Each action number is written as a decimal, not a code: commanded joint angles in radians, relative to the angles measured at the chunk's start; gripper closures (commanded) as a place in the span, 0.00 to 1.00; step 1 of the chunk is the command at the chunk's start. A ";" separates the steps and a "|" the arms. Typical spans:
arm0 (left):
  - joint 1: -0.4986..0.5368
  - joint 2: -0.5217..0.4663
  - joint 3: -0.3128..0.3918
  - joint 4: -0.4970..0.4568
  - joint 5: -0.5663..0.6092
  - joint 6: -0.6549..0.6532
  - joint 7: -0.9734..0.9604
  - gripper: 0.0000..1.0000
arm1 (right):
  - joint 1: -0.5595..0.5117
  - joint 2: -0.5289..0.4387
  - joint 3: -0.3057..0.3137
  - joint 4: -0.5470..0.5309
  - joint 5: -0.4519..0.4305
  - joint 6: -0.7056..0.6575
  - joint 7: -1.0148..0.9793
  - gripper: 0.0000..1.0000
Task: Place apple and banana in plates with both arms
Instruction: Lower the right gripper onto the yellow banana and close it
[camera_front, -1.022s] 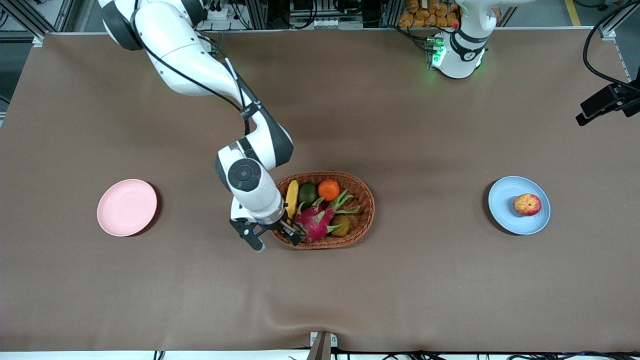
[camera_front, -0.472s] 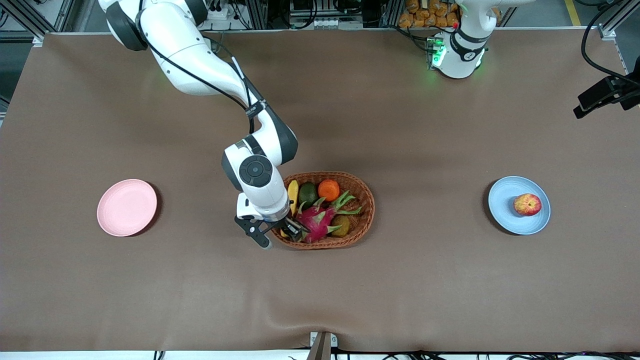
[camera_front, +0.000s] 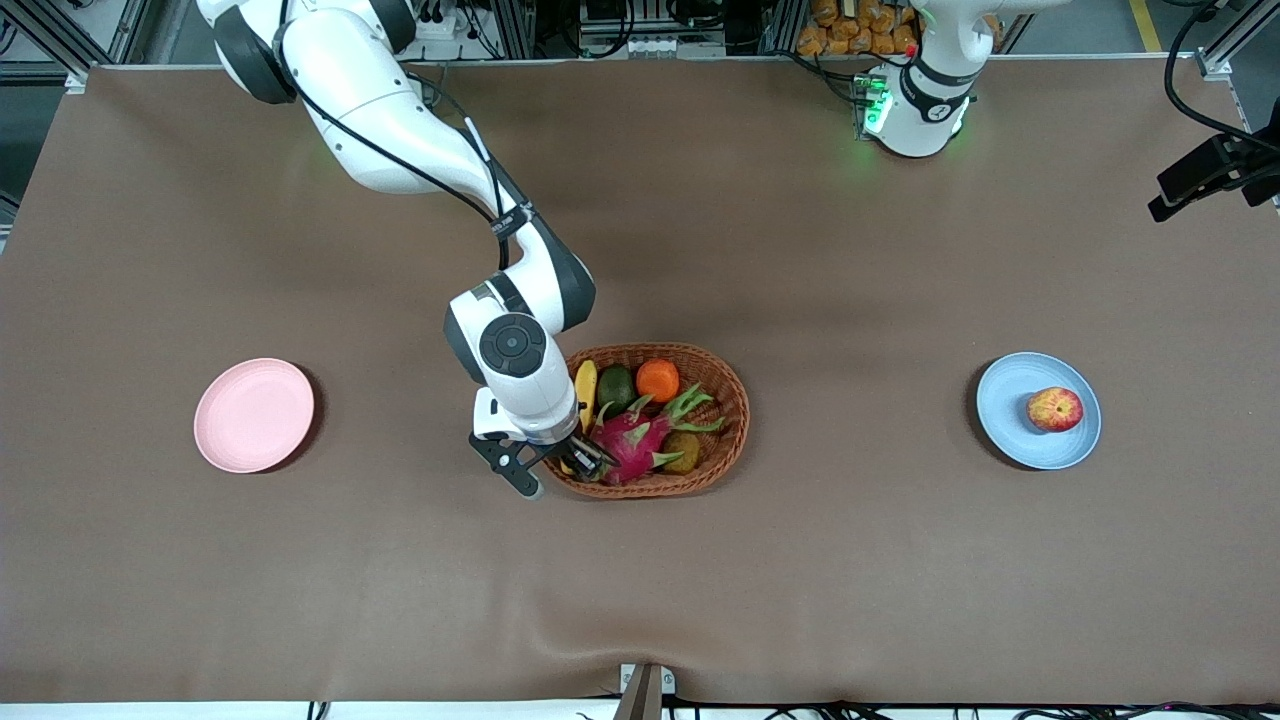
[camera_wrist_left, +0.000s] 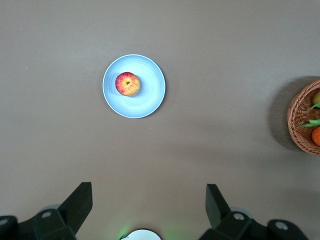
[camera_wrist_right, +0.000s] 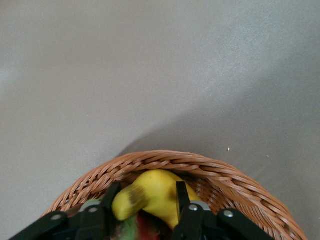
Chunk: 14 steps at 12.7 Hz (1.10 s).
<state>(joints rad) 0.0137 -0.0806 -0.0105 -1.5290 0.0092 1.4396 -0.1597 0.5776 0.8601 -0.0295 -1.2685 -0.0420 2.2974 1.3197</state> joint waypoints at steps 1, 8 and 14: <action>0.023 -0.030 -0.028 -0.026 0.005 -0.004 0.016 0.00 | 0.005 0.019 -0.003 0.032 -0.050 -0.007 0.024 0.67; 0.014 -0.018 -0.036 -0.019 0.012 -0.004 0.006 0.00 | 0.007 0.017 -0.001 0.032 -0.126 -0.003 0.018 0.66; 0.015 0.002 -0.039 -0.017 0.023 0.005 0.005 0.00 | 0.014 0.019 -0.001 0.029 -0.223 0.000 0.018 0.66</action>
<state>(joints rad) 0.0200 -0.0791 -0.0365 -1.5425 0.0108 1.4404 -0.1597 0.5831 0.8609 -0.0254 -1.2671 -0.2317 2.3025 1.3196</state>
